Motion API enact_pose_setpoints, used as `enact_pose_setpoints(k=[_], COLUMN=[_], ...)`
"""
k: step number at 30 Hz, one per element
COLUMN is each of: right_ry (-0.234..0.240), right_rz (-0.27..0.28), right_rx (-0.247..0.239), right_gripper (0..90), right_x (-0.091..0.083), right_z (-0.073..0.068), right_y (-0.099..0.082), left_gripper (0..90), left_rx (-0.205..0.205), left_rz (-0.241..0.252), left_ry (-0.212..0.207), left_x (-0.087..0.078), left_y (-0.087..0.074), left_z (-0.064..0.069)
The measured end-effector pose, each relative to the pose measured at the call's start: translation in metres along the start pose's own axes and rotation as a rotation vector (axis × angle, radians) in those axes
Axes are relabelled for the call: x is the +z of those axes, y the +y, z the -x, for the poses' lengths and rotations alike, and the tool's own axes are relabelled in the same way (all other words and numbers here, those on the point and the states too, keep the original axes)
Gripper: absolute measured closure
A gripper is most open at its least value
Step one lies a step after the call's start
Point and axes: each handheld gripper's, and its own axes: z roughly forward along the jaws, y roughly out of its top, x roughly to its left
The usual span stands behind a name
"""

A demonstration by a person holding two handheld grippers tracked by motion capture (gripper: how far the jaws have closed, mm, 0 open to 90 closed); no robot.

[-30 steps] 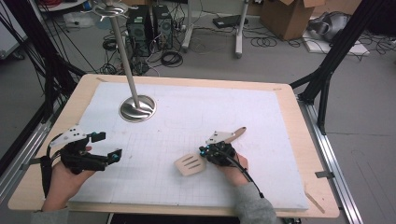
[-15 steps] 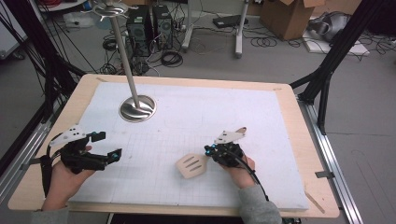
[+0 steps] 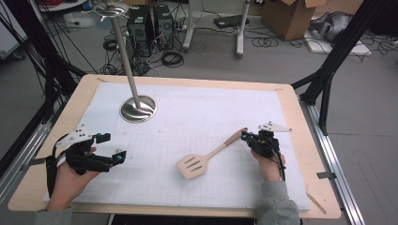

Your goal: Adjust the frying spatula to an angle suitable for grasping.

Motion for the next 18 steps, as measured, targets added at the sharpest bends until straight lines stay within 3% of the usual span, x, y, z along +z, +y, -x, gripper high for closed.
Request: enact_pose_setpoints(k=[2, 5, 6, 12, 15, 18], right_ry=[-0.04, -0.054, -0.086, -0.122, -0.14, -0.147], right_rz=[-0.013, -0.024, -0.023, -0.041, -0.066, -0.092], right_rx=[0.022, 0.028, 0.037, 0.091, 0.037, 0.034], right_gripper=[90.0, 90.0, 90.0, 90.0, 90.0, 90.0], right_x=[0.005, 0.008, 0.011, 0.02, 0.026, 0.031], right_z=[0.012, 0.019, 0.026, 0.046, 0.047, 0.049], right_y=[-0.001, 0.0, 0.0, 0.001, 0.006, 0.009], left_gripper=[2.1, 2.1, 2.1, 2.1, 2.1, 2.1], left_rx=[0.001, 0.004, 0.003, 0.003, 0.002, 0.001], left_rz=[0.002, 0.004, 0.004, -0.002, -0.003, 0.001], left_ry=[-0.002, -0.004, -0.006, -0.013, -0.015, -0.017], left_x=[0.0, 0.0, 0.0, 0.002, 0.003, 0.003], left_y=[0.0, 0.001, 0.001, 0.0, -0.001, 0.0], left_z=[0.001, 0.002, 0.002, 0.003, 0.004, 0.005])
